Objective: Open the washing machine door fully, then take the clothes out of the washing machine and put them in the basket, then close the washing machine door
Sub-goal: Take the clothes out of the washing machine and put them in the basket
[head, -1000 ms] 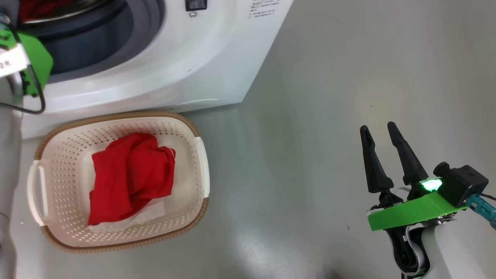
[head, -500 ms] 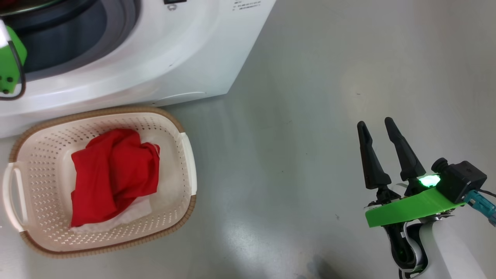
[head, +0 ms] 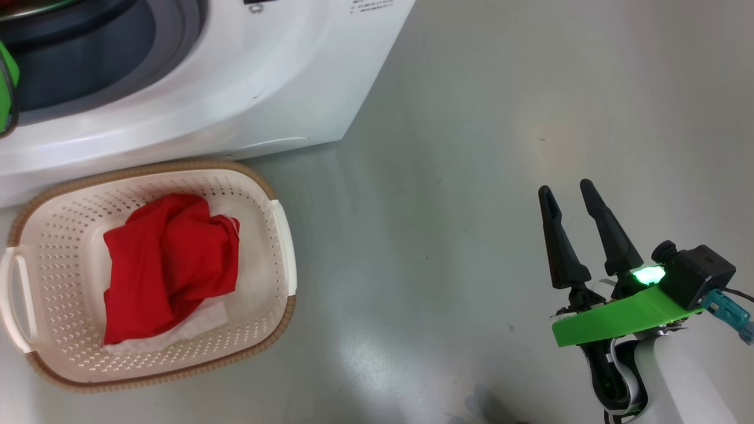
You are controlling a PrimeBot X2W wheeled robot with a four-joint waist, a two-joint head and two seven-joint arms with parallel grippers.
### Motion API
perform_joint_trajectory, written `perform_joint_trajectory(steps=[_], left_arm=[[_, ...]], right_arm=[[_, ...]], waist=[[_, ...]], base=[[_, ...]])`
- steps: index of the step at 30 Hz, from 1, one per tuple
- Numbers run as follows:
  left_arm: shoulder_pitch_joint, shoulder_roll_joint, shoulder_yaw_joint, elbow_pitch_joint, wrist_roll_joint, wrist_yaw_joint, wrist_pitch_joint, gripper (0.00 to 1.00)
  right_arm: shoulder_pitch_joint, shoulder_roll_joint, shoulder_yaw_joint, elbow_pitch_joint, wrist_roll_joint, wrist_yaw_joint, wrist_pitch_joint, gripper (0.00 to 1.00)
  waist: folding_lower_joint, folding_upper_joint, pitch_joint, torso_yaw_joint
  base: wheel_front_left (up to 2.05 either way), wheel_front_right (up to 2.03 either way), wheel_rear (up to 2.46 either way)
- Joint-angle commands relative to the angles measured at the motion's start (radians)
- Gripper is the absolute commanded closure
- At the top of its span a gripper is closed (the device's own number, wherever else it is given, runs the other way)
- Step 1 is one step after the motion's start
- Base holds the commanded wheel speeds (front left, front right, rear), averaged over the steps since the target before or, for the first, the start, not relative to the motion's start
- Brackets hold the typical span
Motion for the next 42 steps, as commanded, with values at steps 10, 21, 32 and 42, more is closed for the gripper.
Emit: perform_joint_trajectory(steps=[10,21,32,42], left_arm=[[-0.006,0.031,-0.01,-0.016,-0.028,0.022,0.032,0.98],[0.017,-0.028,-0.002,-0.048,-0.077,0.048,-0.068,1.0],[0.106,-0.093,0.076,-0.121,-0.203,0.066,-0.283,1.0],[0.225,-0.106,0.184,-0.235,-0.346,0.002,-0.401,1.0]], right_arm=[[0.0,-0.003,0.012,-0.025,0.003,0.008,-0.006,0.0],[0.012,-0.003,-0.008,-0.022,-0.01,0.008,-0.006,0.0],[0.041,-0.003,-0.022,-0.017,-0.037,0.008,-0.006,0.0],[0.064,-0.004,-0.037,-0.021,-0.065,0.008,-0.006,0.0]], waist=[[0.0,0.0,-0.004,0.006],[0.0,0.0,-0.034,0.037],[0.0,0.0,-0.105,0.084],[0.0,0.0,-0.15,0.123]], base=[[0.0,0.0,0.0],[0.0,0.0,0.0],[0.0,0.0,0.0],[0.0,0.0,0.0]])
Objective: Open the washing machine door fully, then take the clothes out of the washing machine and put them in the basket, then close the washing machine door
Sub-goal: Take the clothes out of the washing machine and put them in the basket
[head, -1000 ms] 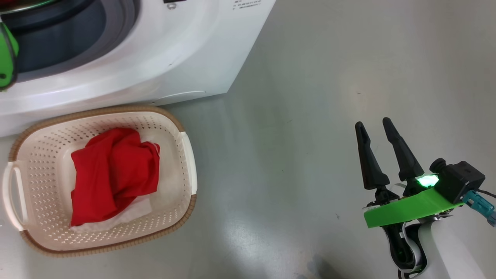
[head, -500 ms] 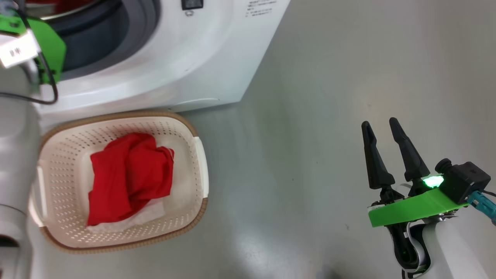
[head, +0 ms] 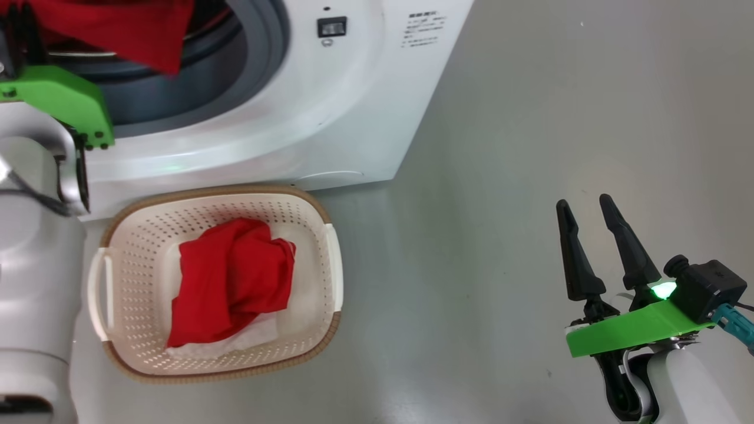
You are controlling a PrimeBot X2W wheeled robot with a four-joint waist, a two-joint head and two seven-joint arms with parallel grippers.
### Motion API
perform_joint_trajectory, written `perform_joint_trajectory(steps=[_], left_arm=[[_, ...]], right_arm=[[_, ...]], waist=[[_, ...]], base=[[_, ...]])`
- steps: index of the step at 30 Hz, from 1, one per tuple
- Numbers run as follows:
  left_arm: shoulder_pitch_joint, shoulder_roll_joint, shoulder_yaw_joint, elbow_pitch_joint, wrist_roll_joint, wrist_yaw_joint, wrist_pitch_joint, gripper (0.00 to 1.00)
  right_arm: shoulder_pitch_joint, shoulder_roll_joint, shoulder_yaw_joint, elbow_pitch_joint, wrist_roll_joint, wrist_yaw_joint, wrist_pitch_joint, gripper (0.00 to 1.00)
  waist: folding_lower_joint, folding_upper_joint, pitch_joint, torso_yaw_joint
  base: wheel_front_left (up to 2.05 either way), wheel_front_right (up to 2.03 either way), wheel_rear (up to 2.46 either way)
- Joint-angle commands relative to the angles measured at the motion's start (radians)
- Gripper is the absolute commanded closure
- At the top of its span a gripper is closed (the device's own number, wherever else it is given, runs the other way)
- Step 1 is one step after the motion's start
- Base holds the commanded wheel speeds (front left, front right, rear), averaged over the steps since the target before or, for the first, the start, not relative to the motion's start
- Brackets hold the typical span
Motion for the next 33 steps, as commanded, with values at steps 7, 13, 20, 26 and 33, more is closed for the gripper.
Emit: perform_joint_trajectory(steps=[7,13,20,26,33], left_arm=[[0.156,0.012,0.083,-0.277,-0.05,-0.022,-0.012,1.0],[0.279,-0.029,0.13,-0.446,-0.046,-0.045,-0.012,1.0],[0.411,-0.089,0.197,-0.62,-0.029,-0.075,-0.012,1.0],[0.523,-0.135,0.244,-0.77,-0.01,-0.105,-0.013,1.0],[0.624,-0.163,0.272,-0.941,-0.01,-0.124,-0.013,1.0]], right_arm=[[0.029,-0.012,0.007,-0.028,-0.008,0.008,-0.006,0.0],[0.043,-0.021,-0.009,-0.031,-0.011,0.008,-0.006,0.0],[0.051,-0.027,-0.024,-0.035,-0.013,0.008,-0.006,0.0],[0.056,-0.029,-0.029,-0.037,-0.015,0.008,-0.006,0.0],[0.056,-0.03,-0.034,-0.041,-0.016,0.008,-0.006,0.0]], waist=[[0.0,0.0,-0.029,0.035],[0.0,0.0,-0.043,0.057],[0.0,0.0,-0.051,0.075],[0.0,0.0,-0.056,0.085],[0.0,0.0,-0.049,0.094]], base=[[0.0,0.0,0.0],[0.0,0.0,0.0],[0.0,0.0,0.0],[0.0,0.0,0.0],[0.0,0.0,0.0]])
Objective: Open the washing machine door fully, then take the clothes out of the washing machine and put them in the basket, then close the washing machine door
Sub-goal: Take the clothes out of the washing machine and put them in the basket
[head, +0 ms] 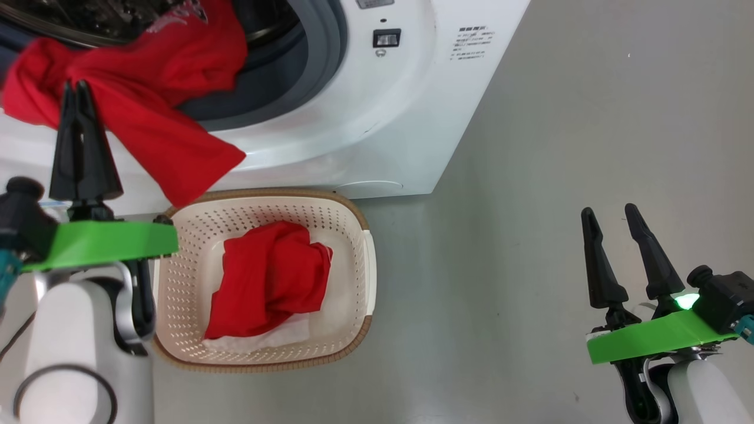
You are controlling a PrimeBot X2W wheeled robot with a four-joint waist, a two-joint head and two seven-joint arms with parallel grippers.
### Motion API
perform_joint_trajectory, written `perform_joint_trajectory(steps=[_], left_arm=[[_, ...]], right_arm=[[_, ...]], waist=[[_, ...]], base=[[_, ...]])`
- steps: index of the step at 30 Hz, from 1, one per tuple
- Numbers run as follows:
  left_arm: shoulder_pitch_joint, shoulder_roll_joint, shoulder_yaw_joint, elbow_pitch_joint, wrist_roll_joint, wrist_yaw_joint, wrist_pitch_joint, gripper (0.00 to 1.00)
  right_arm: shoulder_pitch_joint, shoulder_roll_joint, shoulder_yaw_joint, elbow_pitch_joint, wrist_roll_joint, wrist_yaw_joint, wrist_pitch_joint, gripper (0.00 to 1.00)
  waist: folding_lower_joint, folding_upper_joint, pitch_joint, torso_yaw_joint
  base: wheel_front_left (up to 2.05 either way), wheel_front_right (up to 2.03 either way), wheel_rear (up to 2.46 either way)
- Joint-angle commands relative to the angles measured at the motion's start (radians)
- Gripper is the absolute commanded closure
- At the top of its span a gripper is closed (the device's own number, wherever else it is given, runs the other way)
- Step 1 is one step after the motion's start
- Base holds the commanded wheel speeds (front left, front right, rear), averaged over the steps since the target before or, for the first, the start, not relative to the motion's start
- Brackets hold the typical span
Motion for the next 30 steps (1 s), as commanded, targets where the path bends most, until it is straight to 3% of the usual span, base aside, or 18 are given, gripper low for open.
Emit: perform_joint_trajectory(steps=[1,13,19,30], left_arm=[[0.03,0.02,0.029,-0.063,0.006,-0.002,-0.008,1.0],[0.122,0.018,-0.017,-0.316,-0.018,0.039,-0.008,1.0],[0.146,0.018,-0.034,-0.36,-0.016,0.058,-0.008,1.0],[0.195,0.018,-0.099,-0.149,-0.065,0.057,-0.008,1.0]], right_arm=[[0.015,-0.013,0.015,-0.027,-0.011,0.008,-0.006,0.0],[0.01,-0.014,0.016,-0.026,-0.012,0.008,-0.006,0.0],[0.01,-0.014,0.017,-0.026,-0.012,0.008,-0.006,0.0],[0.006,-0.01,0.033,-0.026,-0.013,0.008,-0.006,0.0]], waist=[[0.0,0.0,0.003,0.002],[0.0,0.0,0.01,0.006],[0.0,0.0,0.01,0.004],[0.0,0.0,0.027,-0.002]], base=[[0.0,0.0,0.0],[0.0,0.0,0.0],[0.0,0.0,0.0],[0.0,0.0,0.0]])
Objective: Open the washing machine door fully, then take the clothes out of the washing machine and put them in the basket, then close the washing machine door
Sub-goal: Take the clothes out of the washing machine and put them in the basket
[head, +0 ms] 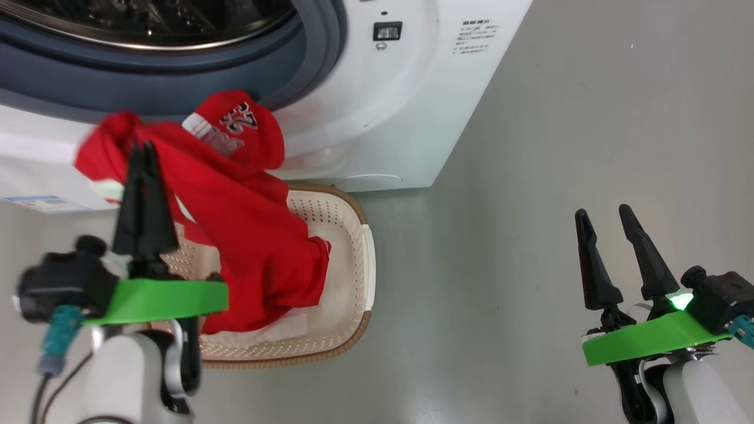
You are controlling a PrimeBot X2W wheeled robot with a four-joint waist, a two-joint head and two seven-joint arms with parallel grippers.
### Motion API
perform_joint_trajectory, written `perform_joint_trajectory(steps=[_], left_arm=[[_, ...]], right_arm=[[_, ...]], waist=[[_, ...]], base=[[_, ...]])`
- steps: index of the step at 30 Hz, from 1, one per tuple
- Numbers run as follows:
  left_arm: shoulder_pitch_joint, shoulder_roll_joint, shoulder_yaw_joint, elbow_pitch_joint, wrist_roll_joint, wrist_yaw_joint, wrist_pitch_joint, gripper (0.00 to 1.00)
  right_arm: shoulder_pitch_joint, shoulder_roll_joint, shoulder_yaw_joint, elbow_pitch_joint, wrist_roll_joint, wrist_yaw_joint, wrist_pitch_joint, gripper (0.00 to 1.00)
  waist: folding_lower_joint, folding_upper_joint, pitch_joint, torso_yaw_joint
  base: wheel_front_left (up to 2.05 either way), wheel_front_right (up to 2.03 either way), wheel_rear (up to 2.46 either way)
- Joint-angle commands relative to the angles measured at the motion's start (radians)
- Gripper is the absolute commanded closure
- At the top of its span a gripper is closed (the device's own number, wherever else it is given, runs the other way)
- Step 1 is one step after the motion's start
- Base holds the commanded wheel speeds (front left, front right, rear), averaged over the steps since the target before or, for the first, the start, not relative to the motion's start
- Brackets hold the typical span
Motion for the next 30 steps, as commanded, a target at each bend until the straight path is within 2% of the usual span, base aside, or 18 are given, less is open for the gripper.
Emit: perform_joint_trajectory(steps=[1,14,30], left_arm=[[0.025,0.025,0.021,-0.007,0.001,0.0,-0.004,1.0],[-0.016,0.025,-0.029,0.264,0.007,-0.045,-0.004,1.0],[-0.155,0.025,-0.031,0.564,0.037,-0.094,-0.004,1.0]], right_arm=[[0.005,-0.008,0.021,-0.025,-0.007,0.008,-0.006,0.0],[-0.027,-0.004,0.024,-0.03,-0.002,0.008,-0.006,0.0],[-0.084,0.004,0.027,-0.043,0.0,0.008,-0.006,0.0]], waist=[[0.0,-0.0001,0.006,-0.002],[0.0,-0.0001,0.082,-0.014],[0.0,-0.0001,0.212,-0.035]], base=[[0.0,0.0,0.0],[0.0,0.0,0.0],[0.0,0.0,0.0]])
